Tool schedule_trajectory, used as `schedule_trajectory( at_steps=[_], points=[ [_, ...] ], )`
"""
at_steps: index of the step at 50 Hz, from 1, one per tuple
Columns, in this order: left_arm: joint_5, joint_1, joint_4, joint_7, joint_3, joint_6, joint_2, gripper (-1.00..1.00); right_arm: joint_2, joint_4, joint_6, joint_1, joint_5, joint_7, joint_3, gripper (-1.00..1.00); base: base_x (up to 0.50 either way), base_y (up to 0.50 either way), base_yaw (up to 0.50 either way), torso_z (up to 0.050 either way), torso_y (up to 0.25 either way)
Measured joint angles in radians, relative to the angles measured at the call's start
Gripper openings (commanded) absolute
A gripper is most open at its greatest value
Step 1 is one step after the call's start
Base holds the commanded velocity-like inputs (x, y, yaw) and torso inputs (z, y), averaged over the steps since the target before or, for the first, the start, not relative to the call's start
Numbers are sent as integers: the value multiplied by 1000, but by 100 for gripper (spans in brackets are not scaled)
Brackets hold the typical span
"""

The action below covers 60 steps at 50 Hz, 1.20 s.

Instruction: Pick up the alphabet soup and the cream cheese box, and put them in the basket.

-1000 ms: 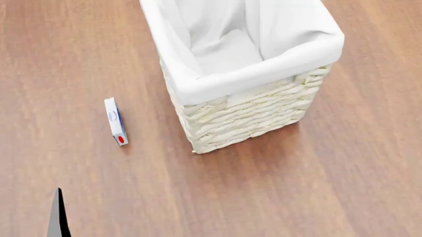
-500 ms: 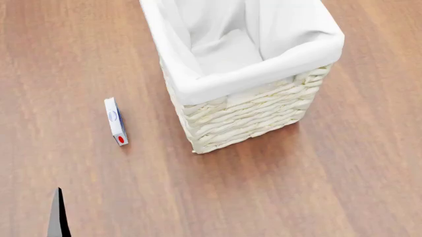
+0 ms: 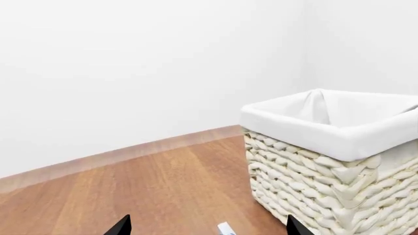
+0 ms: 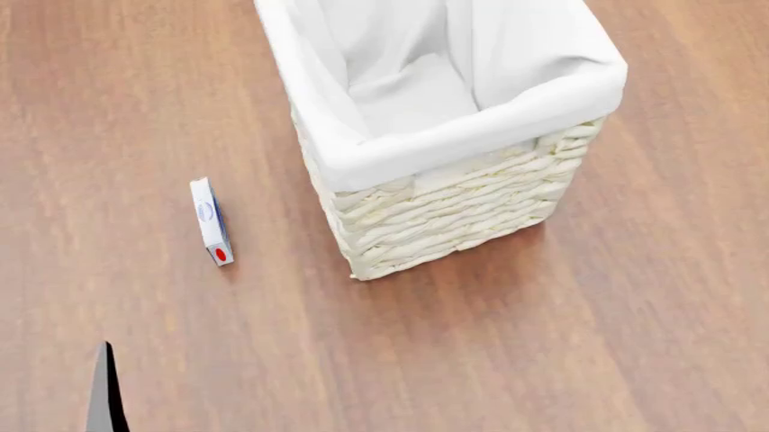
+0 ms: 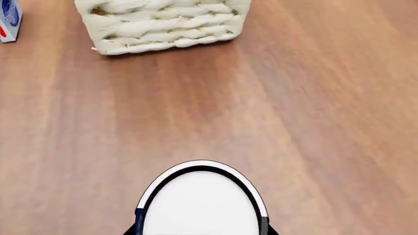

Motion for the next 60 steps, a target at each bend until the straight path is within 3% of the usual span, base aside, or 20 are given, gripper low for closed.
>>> schedule_trajectory(
  at_steps=[10, 17, 27, 32, 37, 47, 60],
  points=[
    [-1, -1, 2, -2, 4, 2, -1, 100, 34, -119, 28, 55, -19, 42, 31, -100, 0, 0, 0, 0, 0],
    [-2, -2, 0, -2, 7, 6, -1, 100, 91, -245, 64, 196, 32, 112, 21, -100, 0, 0, 0, 0, 0],
    [-5, -5, -6, 0, 11, 10, -2, 100, 316, -334, -53, 762, 198, 413, -383, -100, 0, 0, 0, 0, 0],
    [-7, -5, -7, 0, 12, 10, -4, 100, 366, -353, -89, 1044, 270, 523, -565, -100, 0, 0, 0, 0, 0],
    [-9, -7, -4, 0, 13, 5, -6, 100, 378, -341, -99, 1264, 340, 569, -660, -100, 0, 0, 0, 0, 0],
    [-2, -11, 12, 1, 24, -12, -8, 100, 319, -163, -170, 1515, 447, 487, -725, -100, 0, 0, 0, 0, 0],
    [15, -3, 38, -3, 37, -25, -14, 100, 111, 366, -162, 1751, 620, 150, -739, -100, 0, 0, 0, 0, 0]
  ],
)
